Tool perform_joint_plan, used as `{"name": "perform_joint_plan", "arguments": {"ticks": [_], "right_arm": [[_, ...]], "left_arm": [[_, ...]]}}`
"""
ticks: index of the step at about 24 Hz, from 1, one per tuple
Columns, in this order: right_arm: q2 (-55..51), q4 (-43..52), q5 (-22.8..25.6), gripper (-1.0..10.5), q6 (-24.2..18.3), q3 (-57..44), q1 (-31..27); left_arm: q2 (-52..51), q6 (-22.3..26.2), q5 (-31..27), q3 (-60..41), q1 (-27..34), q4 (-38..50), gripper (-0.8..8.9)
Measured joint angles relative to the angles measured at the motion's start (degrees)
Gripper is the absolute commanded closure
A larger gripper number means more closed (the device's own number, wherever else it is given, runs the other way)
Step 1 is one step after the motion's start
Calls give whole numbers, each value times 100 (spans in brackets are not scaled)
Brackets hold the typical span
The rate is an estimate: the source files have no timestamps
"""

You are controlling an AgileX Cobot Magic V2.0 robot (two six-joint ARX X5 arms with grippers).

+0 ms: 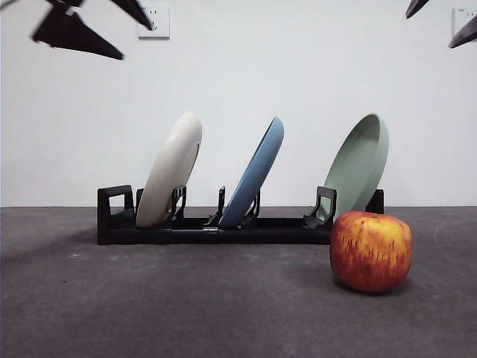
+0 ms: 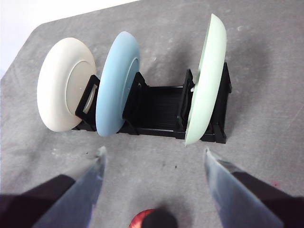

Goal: Take the yellow plate from the plate rack,put the plate on the table,take the apple from the table,put the apple in the plate

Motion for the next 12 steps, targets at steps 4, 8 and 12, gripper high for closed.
{"name": "perform_joint_plan", "arguments": {"ticks": [4, 8, 12], "right_arm": [[0, -28, -4, 599, 0, 0, 2], [-2, -39, -4, 600, 0, 0, 2], [-2, -42, -4, 600, -2, 0, 2]], "left_arm": [[894, 103, -463, 863, -422, -275, 469], [1534, 227, -929, 1209, -741, -315, 469], [1993, 348, -1355, 1209, -916, -363, 471]]}}
